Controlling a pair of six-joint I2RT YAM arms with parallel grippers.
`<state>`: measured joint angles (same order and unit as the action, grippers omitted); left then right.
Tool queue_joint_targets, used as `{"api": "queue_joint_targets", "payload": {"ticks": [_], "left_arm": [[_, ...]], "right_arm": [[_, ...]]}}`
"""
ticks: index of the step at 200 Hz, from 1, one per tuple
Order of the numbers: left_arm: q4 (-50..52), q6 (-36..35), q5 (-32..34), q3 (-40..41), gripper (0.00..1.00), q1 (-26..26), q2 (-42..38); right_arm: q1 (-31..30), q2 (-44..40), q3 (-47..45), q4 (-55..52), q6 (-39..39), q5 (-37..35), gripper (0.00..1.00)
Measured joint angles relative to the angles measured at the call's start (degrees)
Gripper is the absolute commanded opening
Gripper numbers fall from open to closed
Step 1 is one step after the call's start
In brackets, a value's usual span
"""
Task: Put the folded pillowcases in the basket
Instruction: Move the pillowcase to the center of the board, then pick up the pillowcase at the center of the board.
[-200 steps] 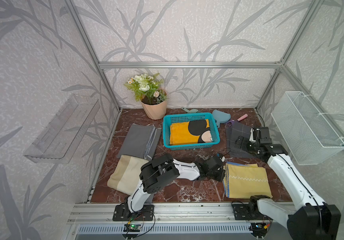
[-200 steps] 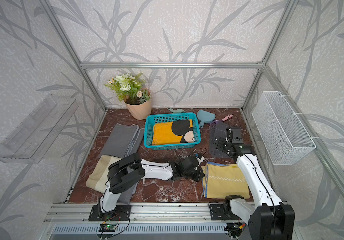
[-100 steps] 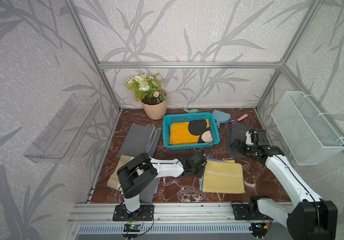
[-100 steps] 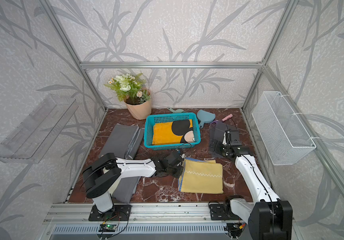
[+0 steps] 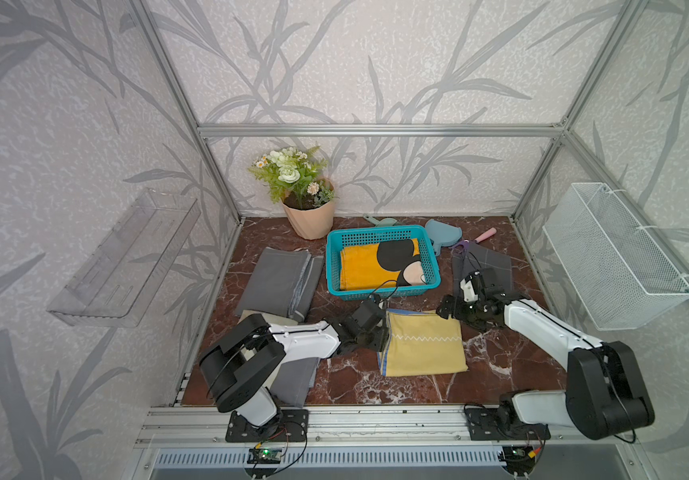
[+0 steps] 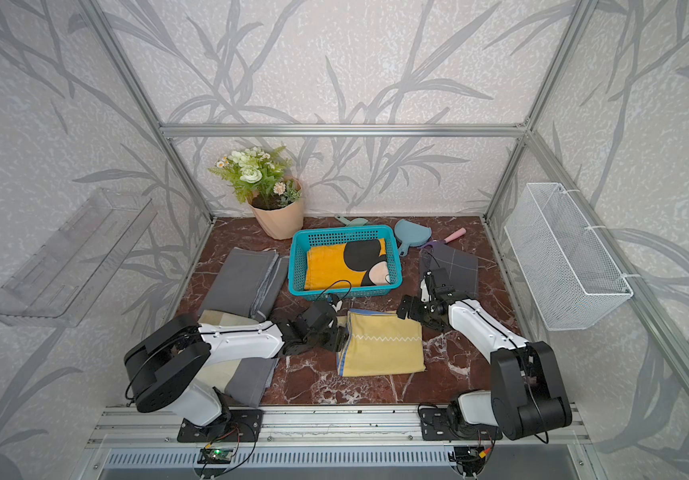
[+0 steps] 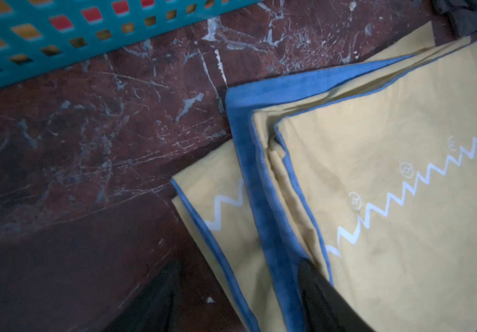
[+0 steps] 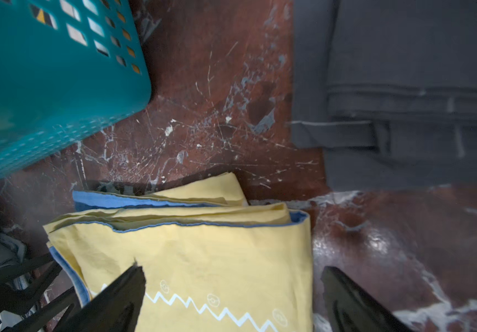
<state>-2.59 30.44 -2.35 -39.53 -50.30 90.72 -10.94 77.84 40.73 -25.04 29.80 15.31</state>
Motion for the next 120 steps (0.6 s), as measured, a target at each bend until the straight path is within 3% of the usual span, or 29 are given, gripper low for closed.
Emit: {"api": "queue_joint_targets", "payload": {"ticks": [120], "left_arm": [[-16.5,6.6,-19.4,6.3,0.80,1.5,0.1]], "right_arm": [[-1.7,-2.1,-7.8,9.4,3.8,3.1,0.98]]}}
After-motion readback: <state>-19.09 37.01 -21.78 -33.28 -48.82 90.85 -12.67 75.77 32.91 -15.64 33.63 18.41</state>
